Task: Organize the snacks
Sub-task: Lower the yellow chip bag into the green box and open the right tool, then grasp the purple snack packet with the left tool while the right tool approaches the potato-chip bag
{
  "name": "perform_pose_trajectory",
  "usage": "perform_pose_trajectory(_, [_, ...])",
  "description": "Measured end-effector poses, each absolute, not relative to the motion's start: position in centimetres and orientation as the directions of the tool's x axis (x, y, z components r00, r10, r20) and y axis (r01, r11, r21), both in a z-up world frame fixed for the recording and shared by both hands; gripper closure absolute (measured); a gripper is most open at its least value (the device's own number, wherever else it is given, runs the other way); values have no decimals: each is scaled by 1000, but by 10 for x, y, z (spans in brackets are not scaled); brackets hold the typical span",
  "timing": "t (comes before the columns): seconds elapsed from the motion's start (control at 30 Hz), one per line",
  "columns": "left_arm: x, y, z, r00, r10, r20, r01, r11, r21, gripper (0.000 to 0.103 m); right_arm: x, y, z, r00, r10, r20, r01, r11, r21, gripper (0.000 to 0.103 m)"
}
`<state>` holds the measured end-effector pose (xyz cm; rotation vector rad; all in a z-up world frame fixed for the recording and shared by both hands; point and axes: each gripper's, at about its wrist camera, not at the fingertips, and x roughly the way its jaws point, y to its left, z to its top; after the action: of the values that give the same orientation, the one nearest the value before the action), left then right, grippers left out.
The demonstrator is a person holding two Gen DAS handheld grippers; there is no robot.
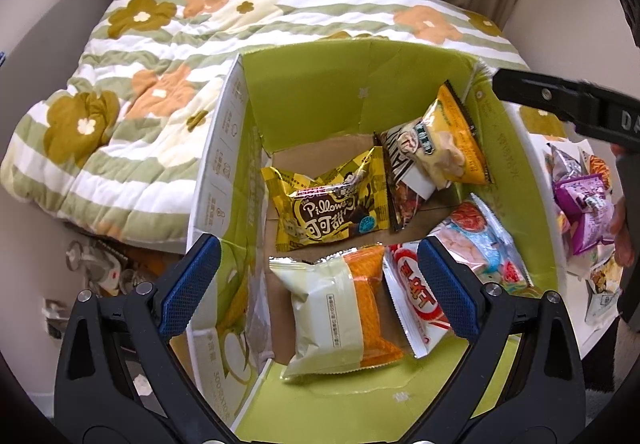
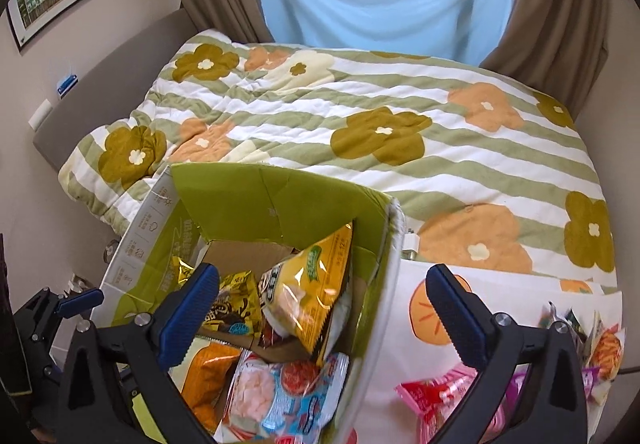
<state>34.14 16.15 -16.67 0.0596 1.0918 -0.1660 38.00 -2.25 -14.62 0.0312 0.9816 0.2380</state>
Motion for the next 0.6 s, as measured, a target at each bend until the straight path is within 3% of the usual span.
perform_pose_trajectory(0.6, [292, 101, -95, 533, -245, -810, 319, 945, -75, 5, 263, -67, -73, 660, 132, -740, -63, 991, 120, 0])
